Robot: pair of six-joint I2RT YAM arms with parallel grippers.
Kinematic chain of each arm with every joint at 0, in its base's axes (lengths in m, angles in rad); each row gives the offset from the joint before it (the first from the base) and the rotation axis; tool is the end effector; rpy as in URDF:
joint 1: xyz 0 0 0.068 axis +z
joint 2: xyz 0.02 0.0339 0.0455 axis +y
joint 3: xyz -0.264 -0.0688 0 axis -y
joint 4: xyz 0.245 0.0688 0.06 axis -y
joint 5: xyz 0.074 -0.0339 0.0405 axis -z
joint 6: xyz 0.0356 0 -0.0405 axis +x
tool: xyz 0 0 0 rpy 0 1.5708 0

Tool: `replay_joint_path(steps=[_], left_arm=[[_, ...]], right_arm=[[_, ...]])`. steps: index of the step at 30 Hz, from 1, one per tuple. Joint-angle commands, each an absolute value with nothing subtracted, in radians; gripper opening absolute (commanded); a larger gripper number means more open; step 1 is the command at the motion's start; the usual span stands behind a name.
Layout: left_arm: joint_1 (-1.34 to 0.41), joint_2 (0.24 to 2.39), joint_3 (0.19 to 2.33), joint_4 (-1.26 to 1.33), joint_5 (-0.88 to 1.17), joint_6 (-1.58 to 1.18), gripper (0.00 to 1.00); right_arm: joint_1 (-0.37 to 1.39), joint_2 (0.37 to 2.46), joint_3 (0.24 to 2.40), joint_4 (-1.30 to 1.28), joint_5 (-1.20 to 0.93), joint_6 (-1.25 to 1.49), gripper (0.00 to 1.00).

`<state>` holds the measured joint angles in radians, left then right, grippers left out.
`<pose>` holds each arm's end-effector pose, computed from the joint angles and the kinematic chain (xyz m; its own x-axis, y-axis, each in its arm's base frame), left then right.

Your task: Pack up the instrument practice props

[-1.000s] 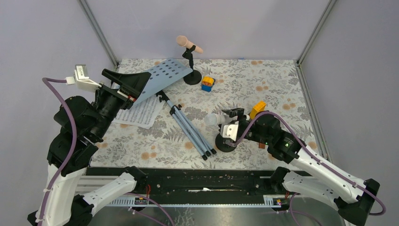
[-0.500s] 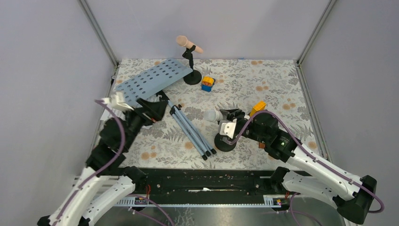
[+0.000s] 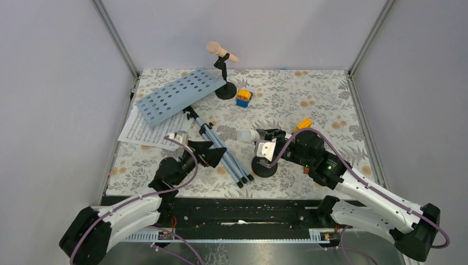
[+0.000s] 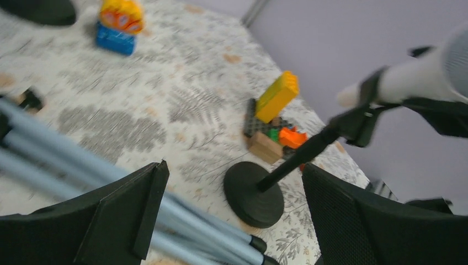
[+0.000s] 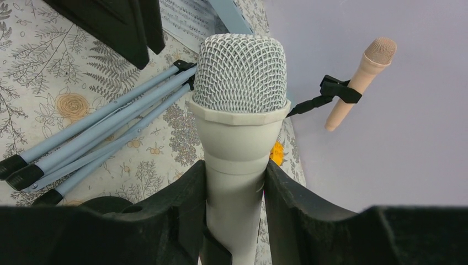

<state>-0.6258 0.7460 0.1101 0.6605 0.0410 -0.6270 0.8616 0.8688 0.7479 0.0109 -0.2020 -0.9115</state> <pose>0.1356 -0.0998 0.1981 -0.3467 -0.4727 -0.8101 0.5125 0.6279 -0.5857 0.1302 0.1626 0.3331 0.6465 -0.4357 -0.6263 -0.5915 0.2323 -0.7722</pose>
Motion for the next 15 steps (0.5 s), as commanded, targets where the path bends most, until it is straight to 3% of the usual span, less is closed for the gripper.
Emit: replay_joint_path(steps=[1,6,13,14,15], left_arm=[[-0.687,0.918,0.056,1.281,0.175,-0.439,0.98],[-0.811,1.155,0.122,1.391,0.243,-0.242,0.98],[-0.957,1.414,0.194,1.597,0.163,-0.138,0.99],[-0.976,1.436,0.212,1.598,0.147,-0.119,0.99],[-0.991,1.452,0.229,1.6,0.132,-0.106,0.99]], right_arm=[[0.865,0.877,0.751,0.047,-0.171,-0.885,0.0],[0.864,0.869,0.755,0.052,-0.15,-0.828,0.0],[0.864,0.85,0.751,0.044,-0.167,-0.806,0.0],[0.865,0.848,0.752,0.045,-0.163,-0.8,0.05],[0.864,0.846,0.752,0.044,-0.163,-0.794,0.19]])
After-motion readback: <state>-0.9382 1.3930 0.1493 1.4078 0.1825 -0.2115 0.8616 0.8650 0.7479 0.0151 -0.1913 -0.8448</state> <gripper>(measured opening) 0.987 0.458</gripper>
